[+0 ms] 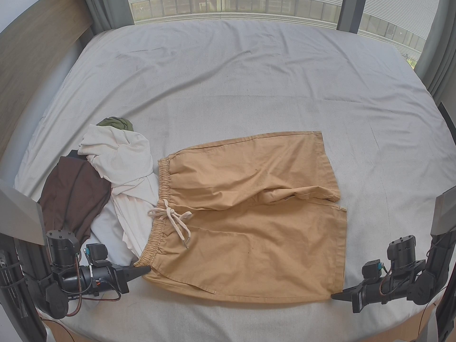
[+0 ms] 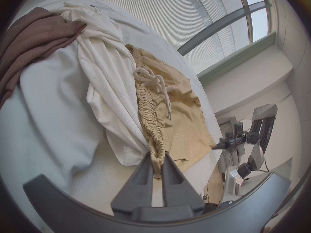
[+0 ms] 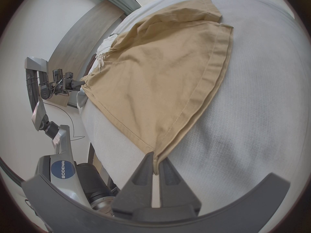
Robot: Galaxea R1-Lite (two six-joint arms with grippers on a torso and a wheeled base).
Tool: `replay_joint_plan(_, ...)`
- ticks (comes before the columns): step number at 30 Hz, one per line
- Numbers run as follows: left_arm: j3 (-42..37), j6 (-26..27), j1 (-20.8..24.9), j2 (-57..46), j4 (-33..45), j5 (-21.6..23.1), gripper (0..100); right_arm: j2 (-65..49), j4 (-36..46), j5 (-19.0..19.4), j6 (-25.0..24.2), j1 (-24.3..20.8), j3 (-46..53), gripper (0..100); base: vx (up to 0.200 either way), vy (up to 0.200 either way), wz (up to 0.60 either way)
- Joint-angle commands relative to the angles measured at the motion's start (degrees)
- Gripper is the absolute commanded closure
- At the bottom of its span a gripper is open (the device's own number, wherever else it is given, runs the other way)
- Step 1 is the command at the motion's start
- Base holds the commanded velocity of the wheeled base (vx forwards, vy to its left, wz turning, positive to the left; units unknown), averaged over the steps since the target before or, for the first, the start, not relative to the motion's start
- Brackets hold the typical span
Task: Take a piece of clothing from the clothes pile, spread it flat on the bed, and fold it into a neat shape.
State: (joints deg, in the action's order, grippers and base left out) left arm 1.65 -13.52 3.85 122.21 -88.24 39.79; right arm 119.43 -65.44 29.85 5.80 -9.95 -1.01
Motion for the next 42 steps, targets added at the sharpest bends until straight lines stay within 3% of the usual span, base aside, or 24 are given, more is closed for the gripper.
replay_joint_plan(1, -1.6, 2.0, -0.3, 3.6, 0.2, 0.0, 100, -2.6, 0.7, 0.0, 0.5, 0.3, 1.0, 100, 0.000, 0.000, 0.00)
replay_joint_plan(10, -1.6, 8.7, -1.4, 8.6, -0.2, 0.0, 100, -2.6, 3.8, 0.0, 4.6, 2.4, 1.0, 100, 0.000, 0.000, 0.00)
replay_joint_plan(36, -1.6, 8.7, -0.1, 6.9, -0.4, 1.1, 100, -2.3, 2.8, 0.0, 4.6, 2.5, 0.9, 100, 0.000, 0.000, 0.00)
replay_joint_plan(37, -1.6, 8.8, -0.1, 6.9, -0.4, 1.1, 0, -2.3, 2.7, 0.0, 4.6, 2.5, 0.8, 100, 0.000, 0.000, 0.00)
replay_joint_plan(42, -1.6, 8.9, 0.0, 6.5, -0.4, 1.2, 0, -2.2, 2.1, 0.0, 4.6, 2.6, 0.9, 100, 0.000, 0.000, 0.00)
